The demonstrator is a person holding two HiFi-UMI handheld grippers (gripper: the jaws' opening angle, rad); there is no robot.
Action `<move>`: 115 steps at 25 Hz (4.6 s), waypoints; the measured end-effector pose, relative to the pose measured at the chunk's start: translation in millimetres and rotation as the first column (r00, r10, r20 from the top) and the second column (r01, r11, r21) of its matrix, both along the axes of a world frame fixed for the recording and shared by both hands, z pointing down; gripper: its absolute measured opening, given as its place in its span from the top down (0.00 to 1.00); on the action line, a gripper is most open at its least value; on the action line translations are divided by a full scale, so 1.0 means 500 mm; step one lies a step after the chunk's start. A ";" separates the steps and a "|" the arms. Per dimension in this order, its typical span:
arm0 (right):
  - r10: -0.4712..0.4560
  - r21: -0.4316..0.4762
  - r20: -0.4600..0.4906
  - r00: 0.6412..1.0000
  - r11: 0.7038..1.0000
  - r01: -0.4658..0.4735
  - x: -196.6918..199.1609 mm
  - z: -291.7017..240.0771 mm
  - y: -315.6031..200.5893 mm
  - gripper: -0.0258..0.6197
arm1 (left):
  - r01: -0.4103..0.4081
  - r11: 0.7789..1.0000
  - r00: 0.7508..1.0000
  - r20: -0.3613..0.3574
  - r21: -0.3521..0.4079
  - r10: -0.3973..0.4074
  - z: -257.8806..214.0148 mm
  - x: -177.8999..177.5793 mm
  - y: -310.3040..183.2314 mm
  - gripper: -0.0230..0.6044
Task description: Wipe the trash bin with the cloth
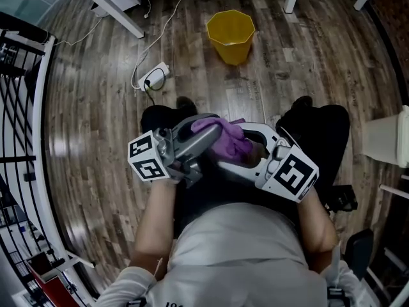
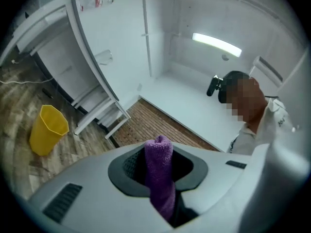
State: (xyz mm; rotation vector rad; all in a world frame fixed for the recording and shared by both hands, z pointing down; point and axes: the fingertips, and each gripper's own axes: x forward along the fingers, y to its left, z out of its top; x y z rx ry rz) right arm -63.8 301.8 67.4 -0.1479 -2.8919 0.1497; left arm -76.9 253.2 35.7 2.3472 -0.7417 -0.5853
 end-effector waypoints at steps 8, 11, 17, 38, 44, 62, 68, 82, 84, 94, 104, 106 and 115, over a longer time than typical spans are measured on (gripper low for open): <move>0.221 -0.125 0.044 0.974 0.969 -0.214 0.009 -0.013 -0.077 0.74 | 0.151 0.989 0.988 0.016 -0.004 -0.151 0.008 -0.026 -0.056 0.85; 0.258 -0.172 0.051 0.965 0.954 -0.246 0.010 -0.019 -0.101 0.77 | 0.173 0.985 0.985 0.015 0.011 -0.173 0.004 -0.040 -0.076 0.81; 0.331 -0.223 0.044 0.943 0.923 -0.314 0.010 -0.026 -0.170 0.78 | 0.209 0.977 0.977 0.021 0.049 -0.210 -0.006 -0.087 -0.131 0.74; 0.778 -0.409 -0.242 0.580 0.460 -0.788 0.111 0.247 -0.727 0.78 | 0.207 0.977 0.871 0.463 -0.041 -0.165 0.226 -0.153 -0.518 0.74; 0.747 -0.384 -0.316 0.585 0.464 -0.798 0.126 0.327 -0.807 0.78 | 0.179 0.974 0.768 0.638 -0.139 -0.050 0.377 -0.137 -0.632 0.74; 0.752 -0.495 -0.303 0.585 0.401 -0.771 0.164 0.330 -0.842 0.78 | 0.225 0.951 0.559 0.827 -0.214 0.054 0.563 -0.130 -0.611 0.72; 0.750 -0.518 -0.290 0.594 0.399 -0.757 0.160 0.322 -0.838 0.78 | 0.201 0.966 0.390 0.918 -0.162 0.073 0.606 -0.151 -0.682 0.72; 0.730 -0.531 -0.294 0.618 0.413 -0.740 0.150 0.330 -0.837 0.78 | 0.074 0.957 0.095 0.957 -0.280 0.272 0.744 -0.141 -0.738 0.83; 0.728 -0.528 -0.300 0.616 0.411 -0.743 0.150 0.333 -0.835 0.78 | 0.070 0.952 0.099 0.951 -0.299 0.292 0.745 -0.138 -0.730 0.89; 0.715 -0.505 -0.304 0.629 0.439 -0.743 0.133 0.336 -0.828 0.78 | 0.019 0.914 0.156 0.905 -0.404 0.397 0.740 -0.093 -0.614 0.93; 0.718 -0.386 -0.354 0.599 0.472 -0.793 0.130 0.401 -0.802 0.78 | 0.002 0.861 0.263 0.831 -0.509 0.490 0.703 -0.059 -0.469 0.93; 0.716 -0.432 -0.390 0.578 0.412 -0.802 0.131 0.451 -0.790 0.78 | 0.034 0.846 0.314 0.810 -0.532 0.496 0.695 -0.050 -0.456 0.93; 0.752 -0.834 -0.314 0.579 0.073 -0.547 0.096 0.632 -0.708 0.78 | 0.039 0.815 0.382 0.763 -0.577 0.522 0.702 -0.021 -0.426 0.91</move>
